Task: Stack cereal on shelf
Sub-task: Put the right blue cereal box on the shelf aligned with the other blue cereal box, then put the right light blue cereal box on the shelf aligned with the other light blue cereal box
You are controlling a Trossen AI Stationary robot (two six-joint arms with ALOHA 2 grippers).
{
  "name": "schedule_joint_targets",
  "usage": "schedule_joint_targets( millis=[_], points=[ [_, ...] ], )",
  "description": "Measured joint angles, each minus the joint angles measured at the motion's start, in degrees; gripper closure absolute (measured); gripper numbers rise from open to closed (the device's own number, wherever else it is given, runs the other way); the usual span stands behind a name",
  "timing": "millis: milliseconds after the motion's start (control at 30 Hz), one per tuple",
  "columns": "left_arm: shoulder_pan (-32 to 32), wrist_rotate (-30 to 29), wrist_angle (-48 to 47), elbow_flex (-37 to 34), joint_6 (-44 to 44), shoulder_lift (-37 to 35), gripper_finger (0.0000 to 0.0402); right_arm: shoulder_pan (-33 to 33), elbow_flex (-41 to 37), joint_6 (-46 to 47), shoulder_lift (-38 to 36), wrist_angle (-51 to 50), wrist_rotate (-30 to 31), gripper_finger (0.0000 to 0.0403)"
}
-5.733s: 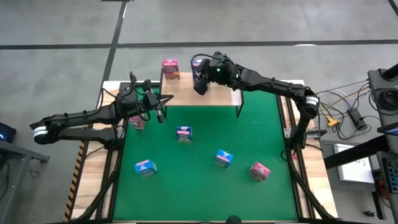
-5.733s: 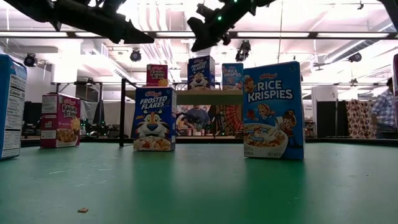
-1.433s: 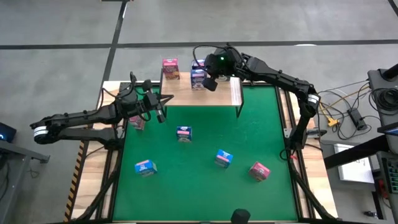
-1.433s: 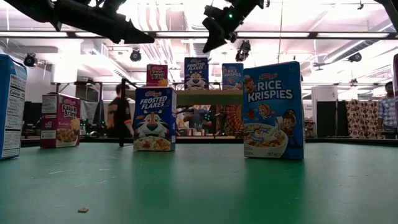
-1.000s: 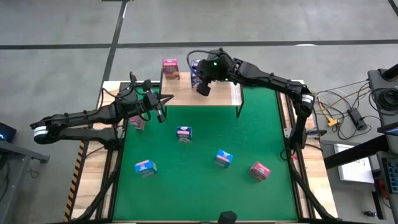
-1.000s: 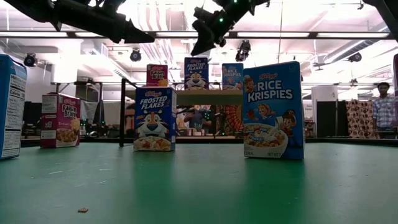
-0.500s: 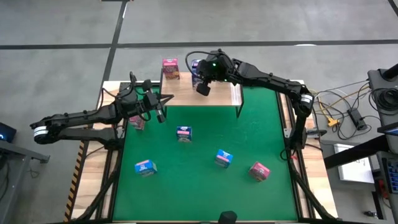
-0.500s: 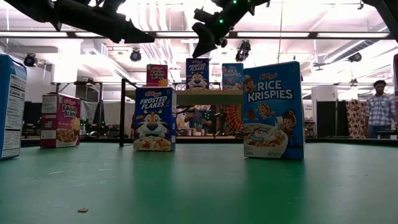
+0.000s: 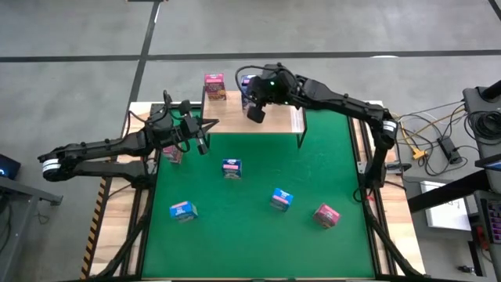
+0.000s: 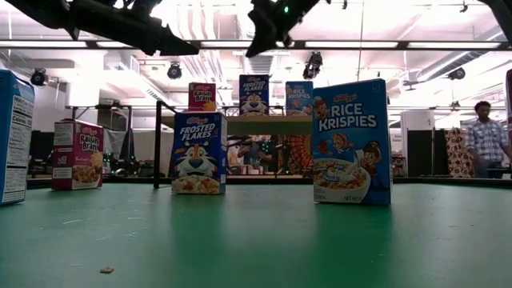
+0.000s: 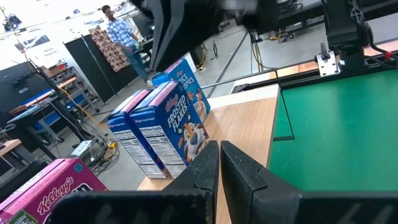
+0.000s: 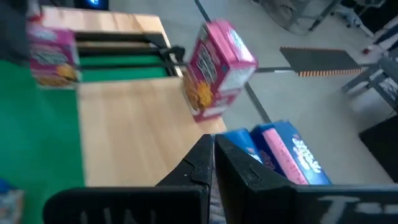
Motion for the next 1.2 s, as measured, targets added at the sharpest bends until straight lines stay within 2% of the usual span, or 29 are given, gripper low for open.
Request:
schedule_joint_targets(
  millis=[133, 333, 500, 700, 833, 1033, 1200],
  points=[
    [0.0, 0.0, 0.0, 0.0, 0.0, 0.0, 0.0401, 2.9, 2.3, 4.4, -1.3, -4.5, -0.1, 0.0394],
    [0.0, 0.0, 0.0, 0.0, 0.0, 0.0, 0.0401, 8.5, 5.8, 13.5, -1.5, -16.6, -0.8, 0.0394],
    [0.0, 0.0, 0.0, 0.0, -0.1, 0.0, 0.0401, 13.0, 5.4, 21.5, -1.5, -26.3, -4.8, 0.0394],
    [0.0, 0.0, 0.0, 0.0, -0.5, 0.0, 0.0401, 18.1, 3.2, 31.6, -1.5, -36.3, -5.2, 0.0394],
    [0.0, 0.0, 0.0, 0.0, -0.7, 0.0, 0.0401, 21.2, 0.7, 39.8, -1.5, -40.0, -5.4, 0.0394],
    [0.0, 0.0, 0.0, 0.0, -1.3, 0.0, 0.0401, 25.9, -2.8, 53.1, -1.5, -41.1, -10.6, 0.0394],
    [0.0, 0.0, 0.0, 0.0, -1.3, 0.0, 0.0401, 29.7, -3.8, 63.1, -1.5, -41.0, -10.6, 0.0386]
  ],
)
